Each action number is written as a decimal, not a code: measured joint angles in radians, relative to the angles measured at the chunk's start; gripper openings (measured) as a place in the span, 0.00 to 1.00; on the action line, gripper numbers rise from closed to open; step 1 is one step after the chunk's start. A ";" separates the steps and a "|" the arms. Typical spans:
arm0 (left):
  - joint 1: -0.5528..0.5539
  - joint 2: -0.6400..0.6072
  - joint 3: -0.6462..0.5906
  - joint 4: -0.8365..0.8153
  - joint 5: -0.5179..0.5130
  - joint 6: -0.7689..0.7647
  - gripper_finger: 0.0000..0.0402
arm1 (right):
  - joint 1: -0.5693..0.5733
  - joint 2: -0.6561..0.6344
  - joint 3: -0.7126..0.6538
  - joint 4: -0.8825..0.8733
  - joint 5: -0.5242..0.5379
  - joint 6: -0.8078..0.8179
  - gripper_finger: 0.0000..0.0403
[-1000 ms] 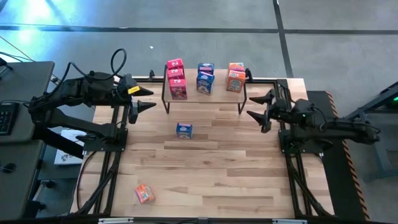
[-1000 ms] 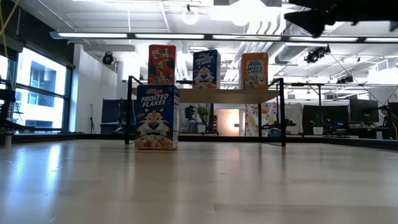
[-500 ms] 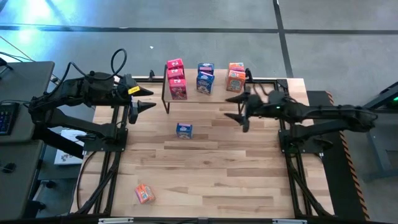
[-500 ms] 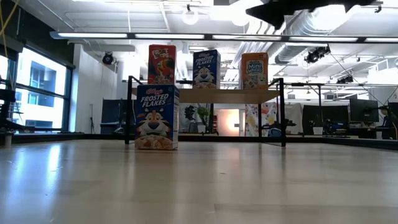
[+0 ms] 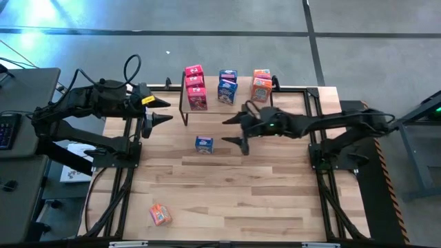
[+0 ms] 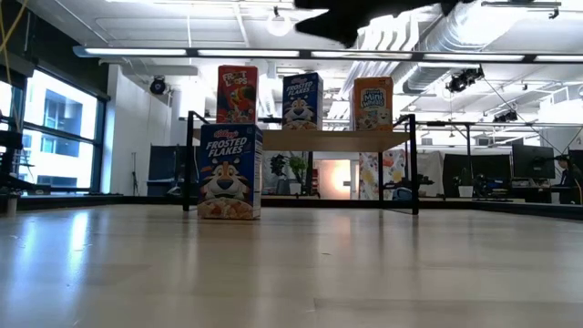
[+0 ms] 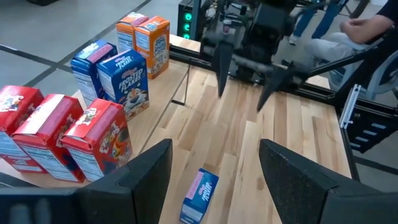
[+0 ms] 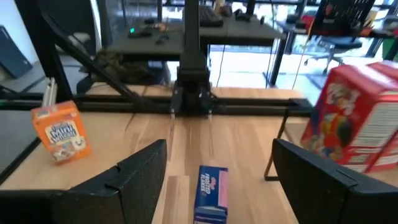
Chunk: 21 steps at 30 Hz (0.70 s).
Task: Stack cereal on shelf
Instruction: Put the blue cereal box on the shelf aligned with the other blue cereal boxes
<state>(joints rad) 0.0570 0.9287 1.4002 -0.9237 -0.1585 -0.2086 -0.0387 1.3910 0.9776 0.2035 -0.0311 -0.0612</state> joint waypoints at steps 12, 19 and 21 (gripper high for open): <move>0.000 0.000 0.000 -0.008 0.000 0.028 0.58 | 0.001 0.266 0.150 -0.041 0.001 0.009 0.71; 0.000 0.000 0.000 -0.009 0.000 0.035 0.58 | 0.001 0.348 0.175 -0.045 0.040 0.009 0.71; 0.000 0.000 0.000 -0.013 0.000 0.036 0.58 | 0.001 0.363 0.176 -0.043 0.041 0.016 0.71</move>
<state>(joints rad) 0.0570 0.9291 1.4004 -0.9364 -0.1585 -0.1730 -0.0376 1.7536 1.1536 0.1603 0.0097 -0.0448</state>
